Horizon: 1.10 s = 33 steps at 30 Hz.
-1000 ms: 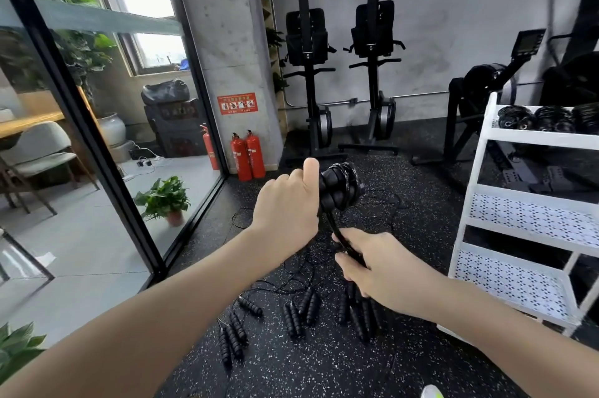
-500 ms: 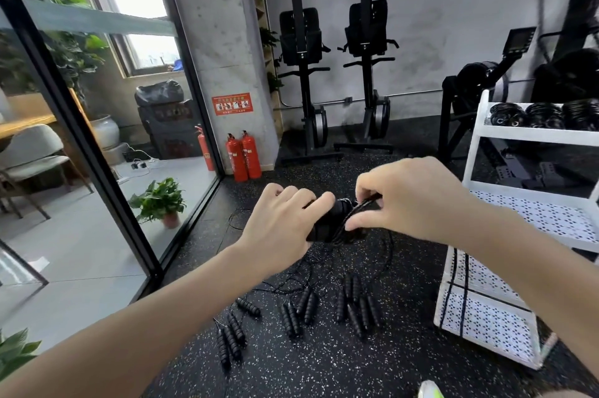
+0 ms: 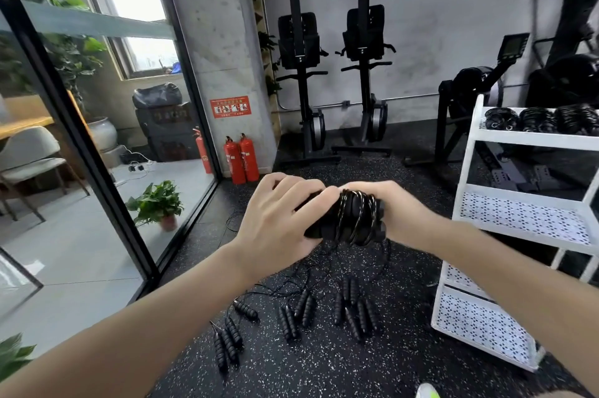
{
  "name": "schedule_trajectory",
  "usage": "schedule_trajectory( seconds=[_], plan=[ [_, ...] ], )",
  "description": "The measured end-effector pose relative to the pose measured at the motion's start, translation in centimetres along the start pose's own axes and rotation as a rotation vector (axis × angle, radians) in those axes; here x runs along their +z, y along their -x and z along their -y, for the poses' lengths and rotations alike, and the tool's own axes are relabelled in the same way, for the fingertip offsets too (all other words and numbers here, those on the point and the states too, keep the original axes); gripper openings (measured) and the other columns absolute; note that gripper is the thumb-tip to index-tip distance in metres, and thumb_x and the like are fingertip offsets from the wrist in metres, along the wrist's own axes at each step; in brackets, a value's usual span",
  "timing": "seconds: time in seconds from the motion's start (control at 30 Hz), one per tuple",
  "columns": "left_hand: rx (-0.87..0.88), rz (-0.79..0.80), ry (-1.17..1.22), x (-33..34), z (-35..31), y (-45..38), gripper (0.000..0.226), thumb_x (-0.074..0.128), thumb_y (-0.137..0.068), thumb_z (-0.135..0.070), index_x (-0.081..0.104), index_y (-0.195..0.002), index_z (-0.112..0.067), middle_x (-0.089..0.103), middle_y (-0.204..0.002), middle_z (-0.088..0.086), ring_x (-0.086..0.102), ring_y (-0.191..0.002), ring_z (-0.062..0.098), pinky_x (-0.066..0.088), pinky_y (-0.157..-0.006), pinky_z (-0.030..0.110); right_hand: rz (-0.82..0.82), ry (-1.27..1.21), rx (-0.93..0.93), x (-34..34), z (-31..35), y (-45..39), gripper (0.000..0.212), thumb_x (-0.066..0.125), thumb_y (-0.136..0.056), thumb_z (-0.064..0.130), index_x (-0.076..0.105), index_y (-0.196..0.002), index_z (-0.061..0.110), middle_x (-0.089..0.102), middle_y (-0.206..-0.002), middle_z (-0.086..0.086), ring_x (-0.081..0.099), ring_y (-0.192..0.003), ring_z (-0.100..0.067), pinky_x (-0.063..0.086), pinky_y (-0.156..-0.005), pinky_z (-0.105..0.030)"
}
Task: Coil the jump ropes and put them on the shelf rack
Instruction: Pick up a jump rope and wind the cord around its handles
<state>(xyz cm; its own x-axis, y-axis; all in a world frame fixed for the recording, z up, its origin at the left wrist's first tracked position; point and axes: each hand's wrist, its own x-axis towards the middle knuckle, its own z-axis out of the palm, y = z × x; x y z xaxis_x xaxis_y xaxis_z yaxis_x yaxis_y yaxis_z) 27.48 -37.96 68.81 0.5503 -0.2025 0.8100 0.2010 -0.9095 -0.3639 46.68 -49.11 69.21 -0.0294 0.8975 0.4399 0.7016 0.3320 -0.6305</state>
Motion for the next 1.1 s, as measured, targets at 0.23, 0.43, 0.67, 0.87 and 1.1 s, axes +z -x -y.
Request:
schedule_trajectory(
  seconds=[0.23, 0.43, 0.67, 0.87, 1.1],
  plan=[
    [-0.184, 0.067, -0.075, -0.1, -0.3, -0.8, 0.052, 0.066, -0.086, -0.036, 0.056, -0.135, -0.021, 0.067, -0.112, 0.002, 0.063, -0.096, 0.026, 0.047, -0.078, 0.042, 0.171, 0.047, 0.211, 3.5, 1.6, 2.5, 0.023, 0.045, -0.108, 0.028, 0.066, -0.104, 0.021, 0.067, -0.070, 0.026, 0.059, -0.060, -0.006, 0.047, -0.062, -0.027],
    [-0.390, 0.335, -0.194, 0.6, 0.7, -1.2, 0.061, 0.079, -0.073, -0.026, 0.059, -0.131, -0.022, 0.061, -0.110, 0.001, 0.061, -0.092, 0.027, 0.049, -0.070, 0.042, 0.287, -0.028, 0.300, 5.2, 4.4, 3.7, 0.017, 0.044, -0.106, 0.032, 0.049, -0.123, 0.031, 0.072, -0.075, 0.004, 0.071, -0.077, -0.021, 0.057, -0.083, -0.044],
    [-0.411, 0.405, -0.278, 1.3, 1.1, -0.6, 0.046, 0.077, -0.071, -0.026, 0.064, -0.113, -0.013, 0.065, -0.094, 0.003, 0.062, -0.082, 0.030, 0.046, -0.065, 0.039, -0.004, 0.202, 0.235, 2.9, 6.3, 3.1, 0.028, 0.049, -0.105, 0.035, 0.057, -0.085, 0.017, 0.053, -0.055, 0.003, 0.040, -0.040, -0.009, 0.035, -0.044, -0.027],
    [-0.236, 0.472, -0.249, 0.9, 0.4, 0.3, 0.061, 0.084, -0.064, -0.024, 0.060, -0.119, -0.013, 0.061, -0.099, 0.002, 0.058, -0.084, 0.028, 0.046, -0.066, 0.042, -0.087, 0.607, 0.144, -1.2, 6.8, 1.9, 0.021, 0.064, -0.090, 0.058, 0.071, -0.099, 0.040, 0.065, -0.072, 0.018, 0.058, -0.065, 0.000, 0.047, -0.063, -0.026],
    [0.012, 0.459, -0.204, 0.3, -0.8, 1.0, 0.070, 0.074, -0.068, -0.008, 0.051, -0.135, -0.006, 0.059, -0.114, 0.006, 0.057, -0.092, 0.028, 0.046, -0.071, 0.042, 0.005, 0.360, 0.191, -4.8, 5.3, -0.2, 0.019, 0.082, -0.074, 0.054, 0.076, -0.088, 0.043, 0.068, -0.073, 0.021, 0.058, -0.063, -0.003, 0.043, -0.063, -0.023]
  ],
)
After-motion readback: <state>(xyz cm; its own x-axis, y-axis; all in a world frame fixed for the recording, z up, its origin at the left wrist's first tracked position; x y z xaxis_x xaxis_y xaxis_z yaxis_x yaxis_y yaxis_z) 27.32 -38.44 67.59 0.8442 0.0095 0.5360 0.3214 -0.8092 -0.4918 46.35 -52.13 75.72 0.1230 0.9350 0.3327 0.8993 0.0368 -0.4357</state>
